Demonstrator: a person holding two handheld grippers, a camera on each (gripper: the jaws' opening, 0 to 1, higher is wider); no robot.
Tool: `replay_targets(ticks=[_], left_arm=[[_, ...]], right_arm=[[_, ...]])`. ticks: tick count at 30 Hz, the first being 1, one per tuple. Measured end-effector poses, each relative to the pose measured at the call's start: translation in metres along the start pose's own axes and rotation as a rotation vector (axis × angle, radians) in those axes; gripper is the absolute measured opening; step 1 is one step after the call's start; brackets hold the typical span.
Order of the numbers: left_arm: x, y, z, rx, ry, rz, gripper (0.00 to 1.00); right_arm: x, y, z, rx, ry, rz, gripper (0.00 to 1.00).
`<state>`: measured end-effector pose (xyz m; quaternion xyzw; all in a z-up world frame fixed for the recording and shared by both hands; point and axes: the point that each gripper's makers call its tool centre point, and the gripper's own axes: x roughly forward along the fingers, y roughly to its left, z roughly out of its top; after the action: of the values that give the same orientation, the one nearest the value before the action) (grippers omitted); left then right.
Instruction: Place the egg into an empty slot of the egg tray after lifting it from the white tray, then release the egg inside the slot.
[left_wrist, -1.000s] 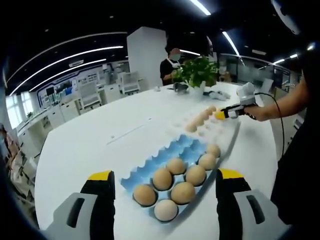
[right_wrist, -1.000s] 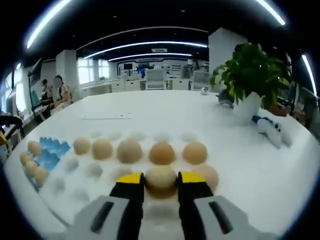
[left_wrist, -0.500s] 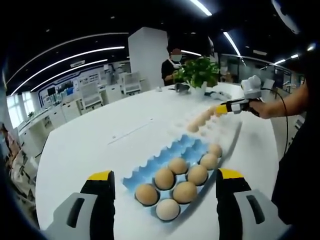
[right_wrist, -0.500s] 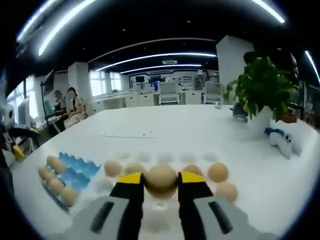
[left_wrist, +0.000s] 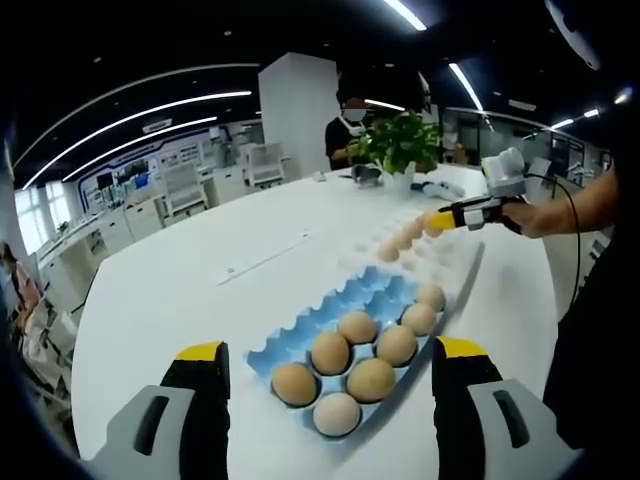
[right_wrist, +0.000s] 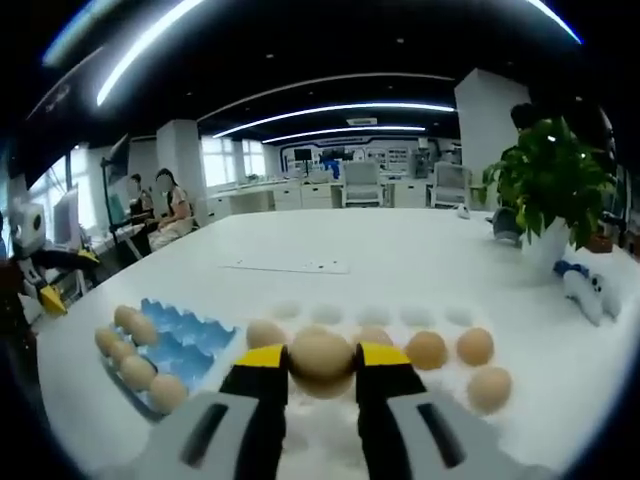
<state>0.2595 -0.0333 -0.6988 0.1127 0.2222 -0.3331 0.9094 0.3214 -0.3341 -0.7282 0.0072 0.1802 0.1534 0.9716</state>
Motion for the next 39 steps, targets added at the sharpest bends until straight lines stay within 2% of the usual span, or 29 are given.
replay_targets(ticks=[9,16,27,32,39], left_arm=[[-0.002,0.001,-0.001,-0.003,0.001,0.006,0.83],[-0.004,0.002,-0.001,-0.005,0.001,0.008,0.83],[-0.003,0.001,-0.001,-0.005,0.001,0.008,0.83],[-0.005,0.002,-0.001,-0.009,0.001,0.012,0.83],[-0.005,0.002,-0.002,-0.008,0.004,0.012,0.83]], right_arm=[[0.011,0.033,0.002,-0.015,-0.003,0.088,0.26],[0.024,0.076,-0.003,-0.048,0.016,0.210,0.26],[0.042,0.140,-0.005,-0.089,0.028,0.364,0.26],[0.048,0.159,-0.014,-0.107,0.063,0.423,0.26],[0.053,0.172,-0.022,-0.142,0.084,0.461,0.26]])
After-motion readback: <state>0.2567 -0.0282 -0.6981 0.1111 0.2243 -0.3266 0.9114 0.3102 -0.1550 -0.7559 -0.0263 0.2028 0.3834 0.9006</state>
